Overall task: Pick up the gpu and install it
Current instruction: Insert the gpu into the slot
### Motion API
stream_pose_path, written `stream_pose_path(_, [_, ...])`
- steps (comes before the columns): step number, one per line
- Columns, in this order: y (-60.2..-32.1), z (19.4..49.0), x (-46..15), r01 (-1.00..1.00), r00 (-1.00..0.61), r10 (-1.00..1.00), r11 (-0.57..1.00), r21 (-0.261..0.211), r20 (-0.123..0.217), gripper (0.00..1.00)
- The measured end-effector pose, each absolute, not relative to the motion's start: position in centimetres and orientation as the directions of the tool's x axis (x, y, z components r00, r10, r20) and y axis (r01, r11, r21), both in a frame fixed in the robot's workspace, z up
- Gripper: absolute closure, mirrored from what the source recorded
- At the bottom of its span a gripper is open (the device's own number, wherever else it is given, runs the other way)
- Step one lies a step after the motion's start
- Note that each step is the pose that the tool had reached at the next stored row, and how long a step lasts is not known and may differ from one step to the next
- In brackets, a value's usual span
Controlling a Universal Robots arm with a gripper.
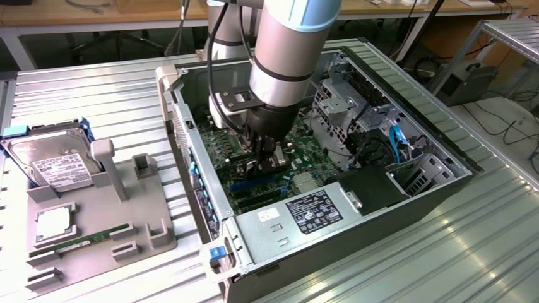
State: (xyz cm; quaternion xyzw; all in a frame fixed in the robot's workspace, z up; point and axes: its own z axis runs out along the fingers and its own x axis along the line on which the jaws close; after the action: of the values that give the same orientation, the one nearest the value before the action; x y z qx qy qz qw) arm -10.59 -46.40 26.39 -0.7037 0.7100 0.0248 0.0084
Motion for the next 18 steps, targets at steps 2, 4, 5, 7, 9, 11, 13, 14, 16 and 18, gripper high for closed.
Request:
stream_pose_path(2, [-46.4,26.3,-10.6,-1.000,-0.009,-0.999,0.008,0.023,-0.049,0.74])
stream_pose_path(4, [-46.4,26.2,-10.6,-1.000,-0.009,-0.999,0.008,0.023,-0.050,0.74])
stream_pose_path(5, [-46.4,26.0,-10.6,-1.000,-0.009,-0.999,0.008,0.023,-0.051,0.74])
stream_pose_path(7, [-46.4,25.8,-10.6,-1.000,-0.009,-0.999,0.008,0.023,-0.051,0.74])
stream_pose_path(9, [-46.4,25.7,-10.6,-1.000,-0.010,-0.999,0.008,0.023,-0.051,0.74])
stream_pose_path(11, [-46.4,25.5,-10.6,-1.000,-0.010,-0.999,0.009,0.023,-0.051,0.74])
stream_pose_path(13, [-46.4,25.4,-10.6,-1.000,-0.010,-0.999,0.009,0.024,-0.051,0.74])
stream_pose_path(14, [-46.4,25.4,-10.6,-1.000,-0.010,-0.999,0.009,0.024,-0.051,0.74])
stream_pose_path(16, [-46.4,25.3,-10.6,-1.000,-0.010,-0.999,0.009,0.024,-0.051,0.74])
stream_pose_path(18, [-46.4,25.3,-10.6,-1.000,-0.010,-0.999,0.009,0.023,-0.051,0.74])
